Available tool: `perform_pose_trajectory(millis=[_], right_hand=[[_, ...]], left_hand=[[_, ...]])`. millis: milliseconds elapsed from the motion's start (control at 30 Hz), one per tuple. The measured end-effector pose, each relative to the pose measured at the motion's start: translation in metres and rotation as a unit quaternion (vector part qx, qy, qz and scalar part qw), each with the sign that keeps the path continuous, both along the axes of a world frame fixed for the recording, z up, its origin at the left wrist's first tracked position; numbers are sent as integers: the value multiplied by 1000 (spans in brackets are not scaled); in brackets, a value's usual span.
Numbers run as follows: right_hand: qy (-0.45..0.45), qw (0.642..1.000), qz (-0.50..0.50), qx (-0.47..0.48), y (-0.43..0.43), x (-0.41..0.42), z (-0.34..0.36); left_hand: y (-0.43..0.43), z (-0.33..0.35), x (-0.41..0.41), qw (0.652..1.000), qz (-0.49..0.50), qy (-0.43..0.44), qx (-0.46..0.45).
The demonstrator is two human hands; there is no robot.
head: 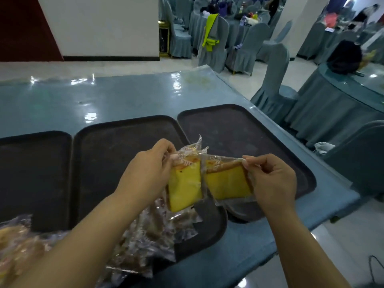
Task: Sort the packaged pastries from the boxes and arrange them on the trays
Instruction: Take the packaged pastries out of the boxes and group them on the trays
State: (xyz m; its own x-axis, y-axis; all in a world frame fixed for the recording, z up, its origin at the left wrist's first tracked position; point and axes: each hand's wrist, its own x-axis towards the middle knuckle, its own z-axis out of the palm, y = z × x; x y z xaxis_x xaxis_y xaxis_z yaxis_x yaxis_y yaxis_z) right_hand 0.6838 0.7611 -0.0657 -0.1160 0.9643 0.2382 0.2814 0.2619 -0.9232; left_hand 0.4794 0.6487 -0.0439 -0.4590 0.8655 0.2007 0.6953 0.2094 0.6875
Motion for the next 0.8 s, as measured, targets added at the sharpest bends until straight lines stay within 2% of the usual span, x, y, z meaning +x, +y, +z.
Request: perform_pose_trajectory(millis=[167, 467, 667, 800], right_hand=[[0, 999, 25, -21, 70, 41, -13], [-27, 998, 40, -36, 150, 96, -49], [-54, 995, 50, -61, 174, 105, -63], [-37, 997, 42, -50, 179, 100, -68]], left_hand=[[53, -19, 48, 998, 34, -40, -26], [135, -81, 116, 975, 62, -137, -163], [162, -115, 125, 962, 77, -149, -216], [167, -124, 116, 957, 94, -89, -260]])
